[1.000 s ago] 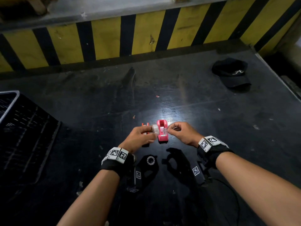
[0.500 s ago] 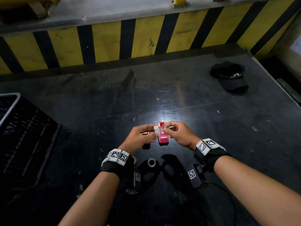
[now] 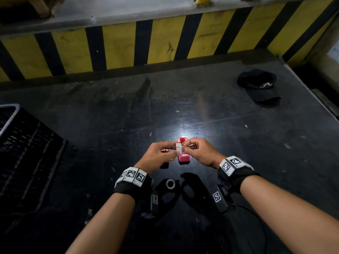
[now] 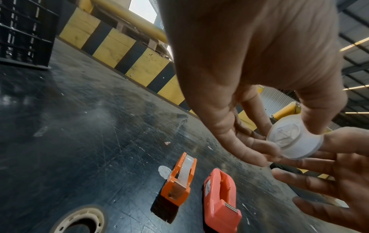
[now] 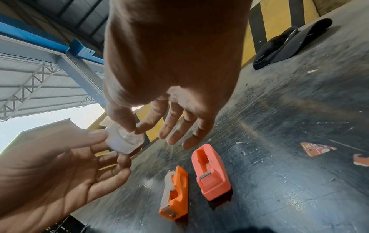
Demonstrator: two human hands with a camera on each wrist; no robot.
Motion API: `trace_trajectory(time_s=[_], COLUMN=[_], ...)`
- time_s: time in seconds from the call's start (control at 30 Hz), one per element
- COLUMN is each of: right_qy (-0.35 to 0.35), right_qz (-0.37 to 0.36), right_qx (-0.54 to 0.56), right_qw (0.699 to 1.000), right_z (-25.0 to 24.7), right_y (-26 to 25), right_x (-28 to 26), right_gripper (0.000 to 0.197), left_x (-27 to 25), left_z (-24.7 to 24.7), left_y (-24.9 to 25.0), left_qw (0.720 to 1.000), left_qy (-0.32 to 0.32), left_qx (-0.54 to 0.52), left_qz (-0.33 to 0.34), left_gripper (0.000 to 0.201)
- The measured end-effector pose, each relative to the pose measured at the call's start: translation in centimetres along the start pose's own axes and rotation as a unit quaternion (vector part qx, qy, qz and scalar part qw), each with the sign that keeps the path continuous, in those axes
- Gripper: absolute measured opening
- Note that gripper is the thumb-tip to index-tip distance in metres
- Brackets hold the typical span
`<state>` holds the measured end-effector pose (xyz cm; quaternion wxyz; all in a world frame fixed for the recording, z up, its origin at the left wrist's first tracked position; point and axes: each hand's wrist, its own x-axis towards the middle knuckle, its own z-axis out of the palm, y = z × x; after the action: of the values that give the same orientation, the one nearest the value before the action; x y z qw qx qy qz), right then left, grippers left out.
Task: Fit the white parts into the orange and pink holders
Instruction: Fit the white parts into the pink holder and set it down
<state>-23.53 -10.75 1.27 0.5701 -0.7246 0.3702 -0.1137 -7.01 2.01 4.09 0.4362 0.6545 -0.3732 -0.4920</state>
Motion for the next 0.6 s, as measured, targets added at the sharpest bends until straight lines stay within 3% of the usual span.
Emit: trace_trajectory(time_s=[0.17,0.3,0.33,0.47,0.53,0.6], right_qy=[-0.012,0.022,0.01,-0.077,-0.098,-0.1], right_qz=[0.028,0.042,0.044,0.045,0.053,0.055], right_qx=[0.007,-0.051,-0.089,-0.276,-0.327,-0.352], right_qw=[0.999,0.998,0.995,0.957,0.939,0.929], right_z=[0.0,0.1,0.0,0.2,0.7,1.5], right_y=[0.1,1.6,2.1,4.1,5.2,6.2], right_x=[0.5,2.2,2.7,5.1,6.2,7.0], right_gripper=[0.016,0.013,0.025,0.11,0.13,0.134], left_x=[0.7,1.2,1.4,2.5,3.0,3.5], left_z=[-0.2,-0.6,-0.7,-1.5,-1.9,-2.4], left_y=[-0.5,-1.1,-1.2,-1.8,-2.2,-2.6], left_qw=[1.0,0.999,0.999,0.998,0.997,0.996], left_qy=[0.009,0.031,0.039,0.053,0.056,0.055], left_qx=[0.015,0.023,0.023,0.036,0.048,0.066], left_qz=[-0.011,-0.007,-0.008,-0.012,-0.006,-0.003], left_gripper=[0.028,0.033,0.035,0.036,0.035,0.034])
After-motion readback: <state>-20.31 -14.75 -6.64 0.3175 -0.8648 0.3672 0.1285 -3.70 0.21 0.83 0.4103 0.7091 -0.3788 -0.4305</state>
